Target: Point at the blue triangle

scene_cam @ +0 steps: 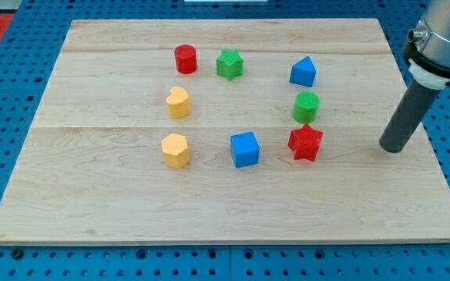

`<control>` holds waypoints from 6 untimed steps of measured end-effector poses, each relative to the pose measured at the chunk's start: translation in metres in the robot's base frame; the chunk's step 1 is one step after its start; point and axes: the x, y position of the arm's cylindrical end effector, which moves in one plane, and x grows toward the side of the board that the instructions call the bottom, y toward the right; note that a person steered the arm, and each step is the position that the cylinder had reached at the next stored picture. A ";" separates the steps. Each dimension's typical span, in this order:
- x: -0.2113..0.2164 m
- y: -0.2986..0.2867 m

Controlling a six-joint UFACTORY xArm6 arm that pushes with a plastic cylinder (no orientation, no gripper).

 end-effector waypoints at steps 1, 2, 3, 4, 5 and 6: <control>-0.031 0.004; -0.060 0.005; -0.104 0.005; -0.141 0.002; -0.173 -0.003; -0.169 -0.039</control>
